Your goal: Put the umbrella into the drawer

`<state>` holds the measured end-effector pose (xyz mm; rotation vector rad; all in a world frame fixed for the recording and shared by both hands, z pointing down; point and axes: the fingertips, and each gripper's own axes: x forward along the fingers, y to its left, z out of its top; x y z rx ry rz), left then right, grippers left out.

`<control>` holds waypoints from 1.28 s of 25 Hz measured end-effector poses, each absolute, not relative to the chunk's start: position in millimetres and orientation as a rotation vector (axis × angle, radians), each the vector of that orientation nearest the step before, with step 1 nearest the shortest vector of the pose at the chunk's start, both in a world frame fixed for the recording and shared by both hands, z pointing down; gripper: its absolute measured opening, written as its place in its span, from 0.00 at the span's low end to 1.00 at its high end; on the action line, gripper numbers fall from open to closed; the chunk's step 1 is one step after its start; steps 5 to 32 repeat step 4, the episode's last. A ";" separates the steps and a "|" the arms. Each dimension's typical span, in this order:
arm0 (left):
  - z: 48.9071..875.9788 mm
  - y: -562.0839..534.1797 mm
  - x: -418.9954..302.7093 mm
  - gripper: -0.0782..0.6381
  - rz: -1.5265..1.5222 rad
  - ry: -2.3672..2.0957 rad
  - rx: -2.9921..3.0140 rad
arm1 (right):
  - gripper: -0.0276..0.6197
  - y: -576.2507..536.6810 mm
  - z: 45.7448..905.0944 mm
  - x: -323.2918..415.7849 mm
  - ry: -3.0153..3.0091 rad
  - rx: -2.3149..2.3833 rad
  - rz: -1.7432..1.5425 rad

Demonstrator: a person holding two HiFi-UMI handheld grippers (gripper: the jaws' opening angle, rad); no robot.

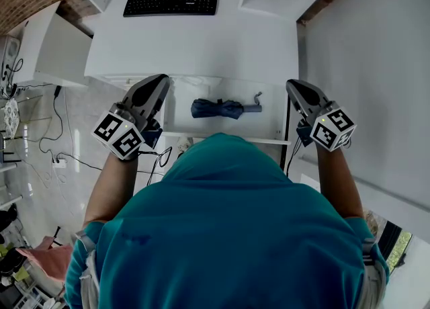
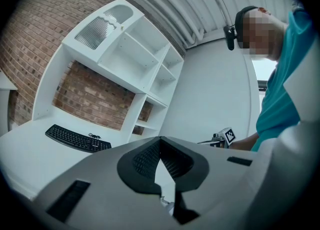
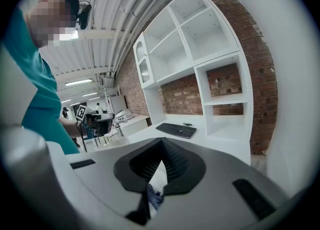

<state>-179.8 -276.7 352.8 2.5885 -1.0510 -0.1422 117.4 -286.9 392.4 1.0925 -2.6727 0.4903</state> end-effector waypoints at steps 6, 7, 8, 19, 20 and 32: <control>351.9 -275.5 -180.8 0.13 -0.144 -1.048 2.588 | 0.08 -286.0 391.8 115.9 -2.676 1.086 0.486; 351.9 -275.5 -180.8 0.13 -0.144 -1.048 2.588 | 0.08 -286.0 391.8 115.9 -2.676 1.086 0.486; 351.9 -275.5 -180.8 0.13 -0.144 -1.048 2.588 | 0.08 -286.0 391.8 115.9 -2.676 1.086 0.486; 351.9 -275.5 -180.8 0.13 -0.144 -1.048 2.588 | 0.08 -286.0 391.8 115.9 -2.676 1.086 0.486; 351.9 -275.5 -180.8 0.13 -0.144 -1.048 2.588 | 0.08 -286.0 391.8 115.9 -2.676 1.086 0.486; 351.9 -275.5 -180.8 0.13 -0.144 -1.048 2.588 | 0.08 -286.0 391.8 115.9 -2.676 1.086 0.486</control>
